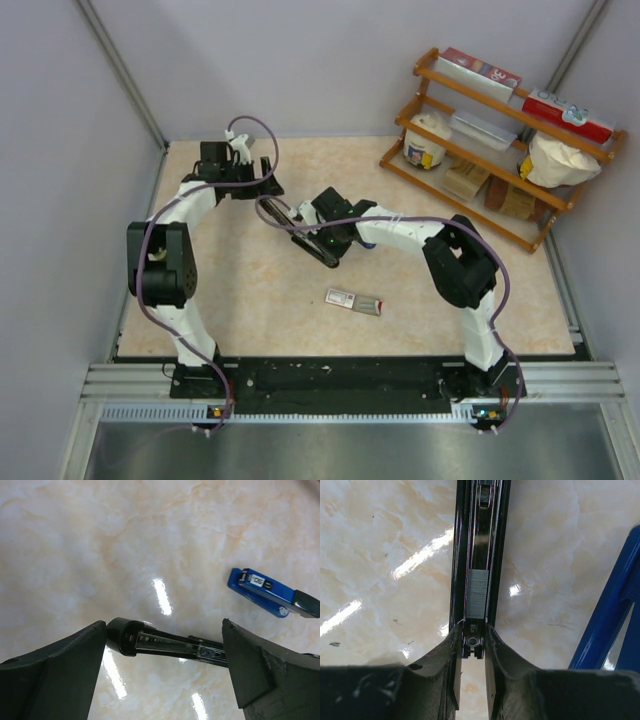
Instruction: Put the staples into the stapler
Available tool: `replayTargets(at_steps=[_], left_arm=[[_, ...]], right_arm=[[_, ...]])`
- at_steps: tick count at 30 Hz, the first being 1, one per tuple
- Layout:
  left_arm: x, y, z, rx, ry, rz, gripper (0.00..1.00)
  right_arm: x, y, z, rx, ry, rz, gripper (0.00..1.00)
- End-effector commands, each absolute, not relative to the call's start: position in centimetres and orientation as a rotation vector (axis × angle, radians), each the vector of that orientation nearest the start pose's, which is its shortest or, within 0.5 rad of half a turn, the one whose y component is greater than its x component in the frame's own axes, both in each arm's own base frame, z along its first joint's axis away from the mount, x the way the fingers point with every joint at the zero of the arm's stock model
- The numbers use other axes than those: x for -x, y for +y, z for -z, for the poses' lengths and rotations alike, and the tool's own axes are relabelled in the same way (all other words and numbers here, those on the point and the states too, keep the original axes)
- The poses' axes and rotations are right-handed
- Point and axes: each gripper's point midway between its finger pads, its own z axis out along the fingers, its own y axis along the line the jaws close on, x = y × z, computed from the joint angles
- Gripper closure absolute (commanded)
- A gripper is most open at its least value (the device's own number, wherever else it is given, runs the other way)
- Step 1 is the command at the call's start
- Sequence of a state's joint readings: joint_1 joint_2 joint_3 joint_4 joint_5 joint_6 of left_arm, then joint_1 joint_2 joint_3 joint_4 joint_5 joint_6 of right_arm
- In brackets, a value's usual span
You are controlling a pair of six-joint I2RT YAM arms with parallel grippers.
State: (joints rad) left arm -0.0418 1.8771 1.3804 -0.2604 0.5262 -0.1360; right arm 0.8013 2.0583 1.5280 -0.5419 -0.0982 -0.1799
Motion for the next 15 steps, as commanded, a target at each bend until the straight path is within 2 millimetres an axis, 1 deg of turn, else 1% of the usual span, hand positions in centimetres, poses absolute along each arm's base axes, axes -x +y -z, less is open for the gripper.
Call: replayTargets(at_steps=[1, 4, 6, 11, 15], left_arm=[[-44.2, -17.4, -17.5, -0.294, 2.203, 0.978, 0.01], [-43.4, -18.5, -18.8, -0.330, 2.176, 1.010, 0.01], [-42.6, -19.8, -19.4, -0.369, 2.163, 1.036, 0.01], [-41.1, -21.8, -19.4, -0.420, 2.156, 1.079, 0.01], [-40.8, -22.1, -19.6, -0.427, 2.146, 1.101, 0.01]], right_arm=[[-33.1, 35.5, -3.7, 1.299, 2.292, -0.350, 0.87], [-33.1, 35.5, -3.8, 1.298, 2.290, -0.349, 0.87], [-33.3, 35.5, -4.0, 1.295, 2.285, -0.347, 0.87], [-33.3, 35.5, -3.9, 1.303, 2.281, -0.340, 0.87], [-33.5, 35.5, -4.0, 1.311, 2.267, -0.336, 0.88]])
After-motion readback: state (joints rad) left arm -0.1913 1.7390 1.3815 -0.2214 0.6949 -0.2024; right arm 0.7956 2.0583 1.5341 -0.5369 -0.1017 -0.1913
